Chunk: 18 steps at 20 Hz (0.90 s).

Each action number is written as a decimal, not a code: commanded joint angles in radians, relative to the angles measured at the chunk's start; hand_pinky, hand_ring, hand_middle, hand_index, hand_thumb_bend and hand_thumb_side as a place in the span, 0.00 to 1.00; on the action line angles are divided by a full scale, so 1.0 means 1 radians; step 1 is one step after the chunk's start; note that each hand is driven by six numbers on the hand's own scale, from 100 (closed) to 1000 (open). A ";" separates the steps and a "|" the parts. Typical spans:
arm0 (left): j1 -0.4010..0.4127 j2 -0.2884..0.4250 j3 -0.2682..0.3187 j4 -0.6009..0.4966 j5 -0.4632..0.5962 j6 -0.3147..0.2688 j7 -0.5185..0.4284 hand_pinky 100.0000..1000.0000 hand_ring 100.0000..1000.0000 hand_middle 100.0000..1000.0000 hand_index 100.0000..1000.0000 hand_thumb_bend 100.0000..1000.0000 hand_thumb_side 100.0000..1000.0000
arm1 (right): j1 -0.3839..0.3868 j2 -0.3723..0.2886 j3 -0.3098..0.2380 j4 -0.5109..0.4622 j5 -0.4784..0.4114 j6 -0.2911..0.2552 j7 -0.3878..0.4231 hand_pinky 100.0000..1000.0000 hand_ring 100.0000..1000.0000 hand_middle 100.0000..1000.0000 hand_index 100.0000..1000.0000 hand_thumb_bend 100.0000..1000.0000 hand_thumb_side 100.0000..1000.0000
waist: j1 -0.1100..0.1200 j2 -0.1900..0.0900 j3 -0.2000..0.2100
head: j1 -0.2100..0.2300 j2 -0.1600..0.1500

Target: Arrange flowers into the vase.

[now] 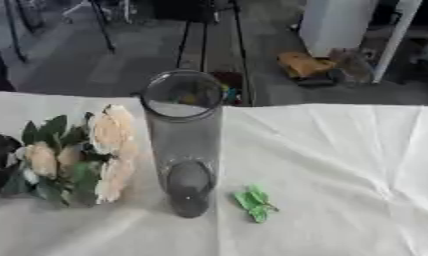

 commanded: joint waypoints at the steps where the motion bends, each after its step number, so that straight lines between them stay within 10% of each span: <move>1: 0.005 0.013 -0.009 0.006 0.005 0.005 0.046 0.57 0.57 0.57 0.68 0.27 0.48 | -0.001 -0.009 -0.003 -0.016 -0.001 0.005 0.001 0.73 0.67 0.43 0.86 0.00 0.81 | -0.001 -0.014 0.001 | -0.002 -0.008; 18: 0.008 -0.013 -0.050 0.063 0.010 -0.015 0.050 0.31 0.38 0.38 0.49 0.16 0.29 | -0.002 -0.004 -0.007 -0.016 0.001 0.009 0.001 0.74 0.67 0.43 0.86 0.00 0.81 | -0.002 -0.009 -0.002 | -0.003 -0.011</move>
